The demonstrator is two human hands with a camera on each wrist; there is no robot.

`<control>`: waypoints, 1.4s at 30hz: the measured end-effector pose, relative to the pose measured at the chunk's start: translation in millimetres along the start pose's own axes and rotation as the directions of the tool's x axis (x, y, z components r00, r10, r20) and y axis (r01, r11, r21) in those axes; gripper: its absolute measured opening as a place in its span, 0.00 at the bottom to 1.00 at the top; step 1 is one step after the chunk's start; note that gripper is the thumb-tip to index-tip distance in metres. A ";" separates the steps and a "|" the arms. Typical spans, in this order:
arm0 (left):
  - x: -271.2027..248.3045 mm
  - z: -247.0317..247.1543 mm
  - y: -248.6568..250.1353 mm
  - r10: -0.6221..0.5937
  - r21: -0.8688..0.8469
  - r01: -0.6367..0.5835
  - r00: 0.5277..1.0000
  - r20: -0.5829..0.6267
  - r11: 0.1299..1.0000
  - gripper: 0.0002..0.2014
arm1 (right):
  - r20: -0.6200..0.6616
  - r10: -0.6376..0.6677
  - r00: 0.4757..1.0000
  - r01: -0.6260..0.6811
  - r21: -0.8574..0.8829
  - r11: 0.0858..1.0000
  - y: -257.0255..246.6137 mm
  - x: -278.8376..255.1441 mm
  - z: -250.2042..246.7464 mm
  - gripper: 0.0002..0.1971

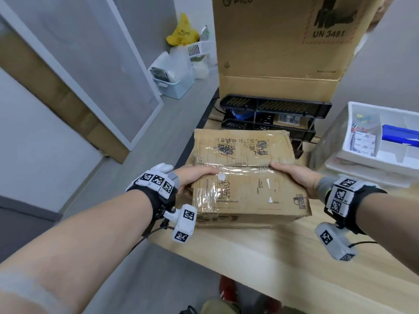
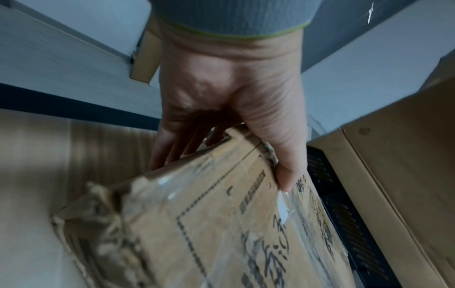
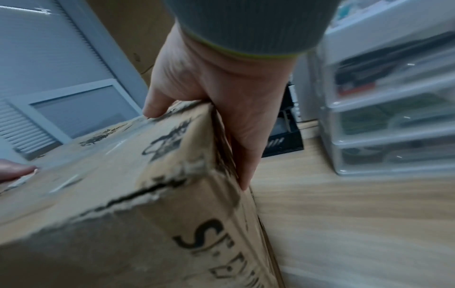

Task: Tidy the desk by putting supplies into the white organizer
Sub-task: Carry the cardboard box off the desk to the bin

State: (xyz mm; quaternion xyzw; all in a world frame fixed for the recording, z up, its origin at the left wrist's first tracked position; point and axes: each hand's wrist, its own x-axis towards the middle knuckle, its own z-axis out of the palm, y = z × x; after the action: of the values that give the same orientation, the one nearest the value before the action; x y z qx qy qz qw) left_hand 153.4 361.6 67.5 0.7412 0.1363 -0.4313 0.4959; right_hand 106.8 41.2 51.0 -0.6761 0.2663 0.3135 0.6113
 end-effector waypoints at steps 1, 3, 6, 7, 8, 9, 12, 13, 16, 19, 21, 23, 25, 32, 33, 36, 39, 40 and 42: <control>-9.7 -7.5 -8.4 0.007 -0.030 -0.007 1.000 -0.025 1.000 0.36 | 0.024 -0.008 1.000 0.008 -0.033 0.999 -7.2 0.6 10.0 0.22; -23.8 -15.2 -15.9 0.000 -0.039 -0.002 0.999 -0.052 0.999 0.35 | 0.054 -0.017 0.998 0.021 -0.072 0.997 -19.1 0.9 20.5 0.21; -56.7 -34.4 -36.0 -0.014 -0.064 0.006 0.992 -0.128 0.998 0.38 | 0.119 -0.043 0.992 0.060 -0.147 0.987 -39.6 1.4 51.6 0.26; -67.4 -40.1 -42.9 -0.019 -0.081 0.006 0.987 -0.159 0.997 0.38 | 0.141 -0.060 0.988 0.083 -0.164 0.983 -46.8 1.7 62.7 0.28; -80.4 -46.0 -51.7 -0.018 -0.109 -0.004 0.981 -0.195 0.994 0.38 | 0.172 -0.071 0.983 0.103 -0.187 0.977 -52.9 0.4 76.4 0.30; -93.7 -51.8 -61.1 -0.024 -0.131 -0.007 0.974 -0.227 0.991 0.38 | 0.194 -0.077 0.978 0.119 -0.218 0.969 -56.9 -1.1 90.2 0.31; -131.7 -64.8 -83.2 -0.041 -0.169 -0.014 0.946 -0.321 0.986 0.32 | 0.277 -0.103 0.955 0.174 -0.248 0.953 -67.2 -8.4 129.0 0.26; -145.9 -70.7 -94.6 -0.044 -0.188 -0.024 0.934 -0.353 0.982 0.31 | 0.315 -0.104 0.944 0.193 -0.266 0.944 -68.9 -12.1 145.4 0.24; -188.7 -88.4 -133.3 -0.080 -0.237 -0.030 0.894 -0.441 0.971 0.32 | 0.417 -0.108 0.902 0.254 -0.311 0.916 -75.8 -24.3 198.5 0.24; -232.4 -102.6 -171.0 -0.100 -0.297 -0.059 0.865 -0.492 0.953 0.28 | 0.488 -0.105 0.867 0.307 -0.357 0.882 -80.6 -37.5 256.1 0.30; -261.2 -112.6 -195.2 -0.134 -0.341 -0.070 0.832 -0.539 0.937 0.22 | 0.530 -0.105 0.842 0.348 -0.385 0.855 -83.5 -46.1 295.0 0.33; -285.7 -126.4 -223.9 -0.175 -0.390 -0.085 0.793 -0.584 0.917 0.22 | 0.576 -0.063 0.815 0.365 -0.425 0.828 -84.9 -55.3 336.2 0.35; -305.0 -140.8 -254.3 -0.208 -0.445 -0.106 0.772 -0.600 0.889 0.27 | 0.607 -0.047 0.793 0.390 -0.448 0.805 -84.9 -62.9 375.7 0.35; -365.4 -222.0 -370.2 -0.274 -0.579 -0.214 0.720 -0.638 0.787 0.28 | 0.714 0.030 0.700 0.501 -0.520 0.692 -93.2 -72.8 558.3 0.31; -373.3 -237.0 -384.7 -0.282 -0.585 -0.220 0.712 -0.643 0.780 0.30 | 0.722 0.046 0.690 0.497 -0.519 0.695 -93.5 -73.4 584.4 0.29; -407.8 -285.4 -441.4 -0.331 -0.619 -0.244 0.672 -0.663 0.746 0.41 | 0.750 0.104 0.653 0.519 -0.542 0.661 -90.8 -78.9 686.4 0.27; -455.1 -325.6 -501.2 -0.392 -0.674 -0.266 0.646 -0.656 0.689 0.43 | 0.772 0.167 0.614 0.546 -0.567 0.617 -81.5 -96.3 790.0 0.31; -469.1 -334.9 -519.3 -0.410 -0.683 -0.266 0.635 -0.655 0.680 0.42 | 0.777 0.181 0.603 0.557 -0.573 0.601 -78.2 -102.3 818.1 0.32; -496.9 -348.3 -555.3 -0.450 -0.695 -0.272 0.596 -0.665 0.666 0.39 | 0.800 0.218 0.559 0.589 -0.568 0.575 -69.0 -119.5 872.1 0.30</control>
State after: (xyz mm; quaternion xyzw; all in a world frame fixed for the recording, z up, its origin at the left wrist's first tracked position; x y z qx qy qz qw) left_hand -314.3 1032.3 156.8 0.5741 0.5459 0.0148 0.6101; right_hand -6.7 912.6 137.2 -0.6778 -0.2959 0.5898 0.3244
